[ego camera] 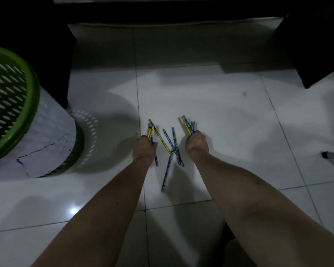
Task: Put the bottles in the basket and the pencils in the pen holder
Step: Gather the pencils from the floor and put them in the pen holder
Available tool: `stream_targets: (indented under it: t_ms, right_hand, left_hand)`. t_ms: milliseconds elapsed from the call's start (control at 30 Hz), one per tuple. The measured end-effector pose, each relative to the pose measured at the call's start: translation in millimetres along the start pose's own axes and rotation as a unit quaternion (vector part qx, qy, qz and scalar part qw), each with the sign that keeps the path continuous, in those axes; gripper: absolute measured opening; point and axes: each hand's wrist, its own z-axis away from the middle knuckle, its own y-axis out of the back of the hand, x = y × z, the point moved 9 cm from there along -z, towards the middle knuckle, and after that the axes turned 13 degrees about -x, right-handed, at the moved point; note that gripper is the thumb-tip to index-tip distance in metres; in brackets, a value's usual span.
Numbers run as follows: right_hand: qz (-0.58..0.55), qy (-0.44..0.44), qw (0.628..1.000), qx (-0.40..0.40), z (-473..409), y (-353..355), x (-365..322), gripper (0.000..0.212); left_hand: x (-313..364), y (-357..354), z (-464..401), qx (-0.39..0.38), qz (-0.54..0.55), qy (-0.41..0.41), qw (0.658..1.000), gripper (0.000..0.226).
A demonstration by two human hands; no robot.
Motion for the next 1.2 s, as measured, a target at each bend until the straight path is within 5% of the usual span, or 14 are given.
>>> stream_targets:
  t_ms: [300,600,900,1200]
  right_hand:
    - [-0.129,0.070,0.988,-0.057,7.0,-17.8,-21.1,0.031]
    - [-0.053,0.044,0.992,-0.109,2.3,-33.8,-23.8,0.039]
    - [0.053,0.062,0.991,-0.104,3.1,-31.0,-22.7,0.040]
    - [-0.082,0.055,0.994,-0.046,-1.3,-8.7,-19.7,0.034]
  left_hand:
    - [7.8,12.3,11.7,0.073,-0.008,0.023,0.997,0.037]
    - [17.5,3.5,-5.4,0.042,0.049,-0.039,0.997,0.029]
    - [50.8,-9.4,-18.7,0.002,0.057,-0.039,0.998,0.035]
    - [36.2,14.1,-11.7,0.035,0.033,-0.020,0.999,0.032]
